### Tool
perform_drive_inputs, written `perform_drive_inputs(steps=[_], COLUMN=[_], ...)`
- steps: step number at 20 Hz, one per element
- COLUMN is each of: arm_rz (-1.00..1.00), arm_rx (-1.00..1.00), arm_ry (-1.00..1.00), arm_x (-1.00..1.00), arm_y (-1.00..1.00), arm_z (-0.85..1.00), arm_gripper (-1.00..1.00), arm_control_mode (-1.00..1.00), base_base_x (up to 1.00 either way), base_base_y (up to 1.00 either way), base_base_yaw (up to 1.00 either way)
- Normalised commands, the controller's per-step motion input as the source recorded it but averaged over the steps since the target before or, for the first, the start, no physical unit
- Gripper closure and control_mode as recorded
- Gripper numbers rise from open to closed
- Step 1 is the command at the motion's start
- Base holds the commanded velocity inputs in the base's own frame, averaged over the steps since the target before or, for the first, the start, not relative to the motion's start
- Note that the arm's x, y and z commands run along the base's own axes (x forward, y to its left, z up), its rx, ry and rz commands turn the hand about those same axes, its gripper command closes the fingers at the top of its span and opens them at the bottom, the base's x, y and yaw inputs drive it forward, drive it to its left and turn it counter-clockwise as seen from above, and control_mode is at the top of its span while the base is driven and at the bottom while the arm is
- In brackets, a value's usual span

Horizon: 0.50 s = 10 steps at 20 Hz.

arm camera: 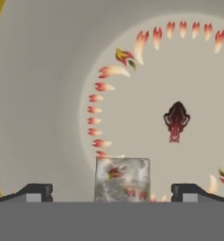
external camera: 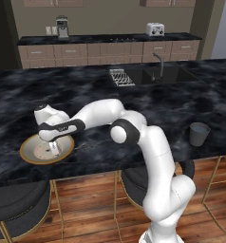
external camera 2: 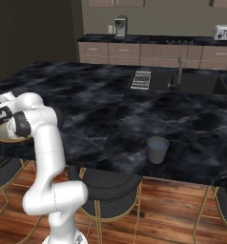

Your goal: There are four ice cubes in the ice bowl. Place two ice cubes in each glass of water.

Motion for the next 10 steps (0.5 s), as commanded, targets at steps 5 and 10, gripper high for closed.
perform_drive_inputs(steps=[5,10], arm_rz=[0.0,0.0], arm_rx=[-0.01,0.0], arm_ry=[0.05,0.08], arm_x=[0.17,0.08], arm_y=[0.0,0.01], arm_z=[-0.02,-0.05], arm_gripper=[-1.0,-1.0], arm_control_mode=[-1.0,-1.0], base_base_x=[0.0,0.0], base_base_y=[0.0,0.0], base_base_yaw=[0.0,0.0])
